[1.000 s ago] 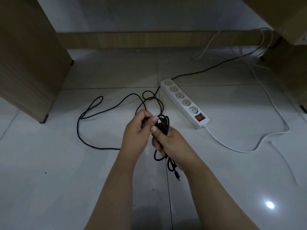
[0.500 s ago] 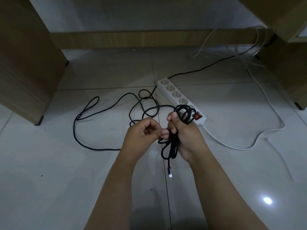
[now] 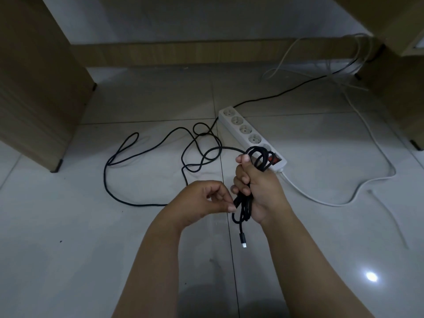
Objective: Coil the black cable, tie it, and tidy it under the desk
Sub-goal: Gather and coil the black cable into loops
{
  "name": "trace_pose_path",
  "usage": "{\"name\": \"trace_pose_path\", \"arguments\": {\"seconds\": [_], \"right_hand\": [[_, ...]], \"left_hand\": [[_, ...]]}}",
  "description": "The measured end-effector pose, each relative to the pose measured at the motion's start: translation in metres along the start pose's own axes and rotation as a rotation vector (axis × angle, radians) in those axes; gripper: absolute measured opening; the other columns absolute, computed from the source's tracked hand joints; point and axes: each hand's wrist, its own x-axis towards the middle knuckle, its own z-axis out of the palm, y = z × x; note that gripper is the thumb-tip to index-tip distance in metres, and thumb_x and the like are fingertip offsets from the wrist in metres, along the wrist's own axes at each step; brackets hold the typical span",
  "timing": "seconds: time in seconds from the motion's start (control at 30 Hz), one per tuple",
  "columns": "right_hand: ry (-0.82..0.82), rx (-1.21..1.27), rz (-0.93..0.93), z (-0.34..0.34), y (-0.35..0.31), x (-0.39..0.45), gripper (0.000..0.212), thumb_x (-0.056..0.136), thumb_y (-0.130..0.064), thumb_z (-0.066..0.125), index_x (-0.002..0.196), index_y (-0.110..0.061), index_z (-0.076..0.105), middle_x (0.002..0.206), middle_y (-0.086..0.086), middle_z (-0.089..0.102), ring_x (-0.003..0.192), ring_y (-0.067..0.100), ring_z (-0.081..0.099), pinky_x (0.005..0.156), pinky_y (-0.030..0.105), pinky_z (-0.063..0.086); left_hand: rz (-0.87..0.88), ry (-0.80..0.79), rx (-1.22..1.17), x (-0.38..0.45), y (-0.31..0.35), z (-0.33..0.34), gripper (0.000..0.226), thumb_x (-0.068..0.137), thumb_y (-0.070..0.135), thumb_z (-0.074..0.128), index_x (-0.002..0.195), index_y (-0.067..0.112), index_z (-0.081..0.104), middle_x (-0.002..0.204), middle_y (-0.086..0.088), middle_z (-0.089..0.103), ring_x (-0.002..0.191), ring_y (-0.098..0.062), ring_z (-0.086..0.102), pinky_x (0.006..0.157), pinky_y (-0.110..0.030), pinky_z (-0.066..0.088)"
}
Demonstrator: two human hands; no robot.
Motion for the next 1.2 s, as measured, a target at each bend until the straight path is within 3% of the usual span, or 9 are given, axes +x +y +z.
{"name": "trace_pose_path", "arguments": {"seconds": [0.2, 0.4, 0.57, 0.67, 0.8, 0.9, 1.03, 1.13, 1.2], "right_hand": [[-0.014, -0.066, -0.026, 0.011, 0.000, -0.003, 0.038, 0.099, -0.042, 0.046, 0.072, -0.015, 0.045, 0.049, -0.005, 0.031, 0.041, 0.010, 0.030, 0.051, 0.024, 0.042], [-0.050, -0.134, 0.091, 0.007, -0.001, -0.005, 0.043, 0.095, -0.044, 0.055, 0.068, -0.010, 0.057, 0.064, 0.002, 0.061, 0.065, 0.017, 0.063, 0.066, 0.033, 0.054], [0.045, -0.509, 0.033, 0.002, -0.003, 0.000, 0.032, 0.092, -0.049, 0.056, 0.091, -0.018, 0.062, 0.107, 0.002, 0.064, 0.089, 0.007, 0.061, 0.057, 0.016, 0.051], [0.064, -0.600, 0.011, 0.001, 0.009, 0.006, 0.057, 0.072, -0.066, 0.062, 0.106, -0.021, 0.060, 0.121, 0.010, 0.056, 0.105, 0.020, 0.063, 0.080, 0.036, 0.058], [-0.079, -0.480, 0.022, -0.002, 0.000, 0.003, 0.043, 0.083, -0.062, 0.059, 0.109, -0.028, 0.064, 0.124, 0.004, 0.065, 0.112, 0.009, 0.063, 0.092, 0.027, 0.050], [-0.132, -0.151, 0.015, -0.005, -0.003, 0.003, 0.064, 0.089, -0.066, 0.033, 0.115, -0.016, 0.064, 0.122, 0.008, 0.068, 0.116, 0.016, 0.063, 0.101, 0.035, 0.047], [-0.125, -0.234, -0.057, -0.006, 0.010, 0.010, 0.036, 0.106, -0.021, 0.031, 0.136, -0.029, 0.050, 0.129, -0.002, 0.062, 0.116, 0.009, 0.060, 0.105, 0.031, 0.044], [-0.304, -0.357, -0.056, -0.005, 0.021, 0.005, 0.044, 0.106, -0.022, 0.035, 0.147, -0.039, 0.034, 0.129, -0.017, 0.054, 0.115, -0.011, 0.055, 0.096, 0.018, 0.047], [-0.347, -0.459, -0.048, -0.006, 0.022, 0.002, 0.039, 0.102, -0.028, 0.040, 0.141, -0.032, 0.045, 0.126, -0.010, 0.060, 0.121, 0.001, 0.056, 0.096, 0.022, 0.048]], "left_hand": [[-0.033, 0.181, -0.229, 0.000, 0.011, 0.003, 0.042, 0.083, 0.060, 0.057, 0.111, 0.028, 0.057, 0.114, 0.008, 0.066, 0.103, 0.000, 0.066, 0.097, -0.029, 0.045], [-0.018, 0.041, -0.017, 0.005, 0.014, 0.016, 0.112, 0.067, 0.032, 0.088, 0.149, 0.050, 0.015, 0.138, 0.012, 0.054, 0.126, -0.003, 0.053, 0.103, -0.031, 0.048], [-0.027, 0.056, 0.108, 0.002, 0.018, 0.011, 0.079, 0.089, 0.020, 0.067, 0.151, 0.036, 0.021, 0.097, 0.003, 0.076, 0.087, -0.010, 0.073, 0.088, -0.033, 0.056], [0.024, 0.147, 0.149, 0.006, 0.028, 0.023, 0.052, 0.093, 0.022, 0.058, 0.138, 0.024, 0.032, 0.109, 0.000, 0.069, 0.097, -0.013, 0.067, 0.088, -0.039, 0.056], [0.047, 0.298, 0.193, 0.009, 0.039, 0.034, 0.032, 0.100, 0.030, 0.046, 0.130, 0.022, 0.036, 0.099, -0.003, 0.069, 0.085, -0.017, 0.067, 0.074, -0.042, 0.057], [0.038, 0.422, 0.332, 0.008, 0.041, 0.021, 0.036, 0.099, 0.041, 0.047, 0.127, 0.019, 0.049, 0.103, -0.002, 0.068, 0.091, -0.019, 0.065, 0.078, -0.040, 0.054], [0.076, 0.263, 0.282, -0.002, 0.050, 0.009, 0.029, 0.098, 0.042, 0.051, 0.119, 0.024, 0.058, 0.090, 0.009, 0.070, 0.085, -0.005, 0.065, 0.076, -0.030, 0.054], [0.093, 0.085, 0.170, -0.010, 0.060, 0.013, 0.014, 0.099, 0.035, 0.051, 0.101, 0.027, 0.062, 0.053, 0.027, 0.058, 0.054, 0.014, 0.054, 0.054, -0.010, 0.037], [0.124, 0.056, 0.093, -0.012, 0.063, 0.014, 0.019, 0.100, 0.031, 0.051, 0.089, 0.021, 0.062, 0.044, 0.025, 0.051, 0.044, 0.010, 0.048, 0.050, -0.010, 0.033]]}}
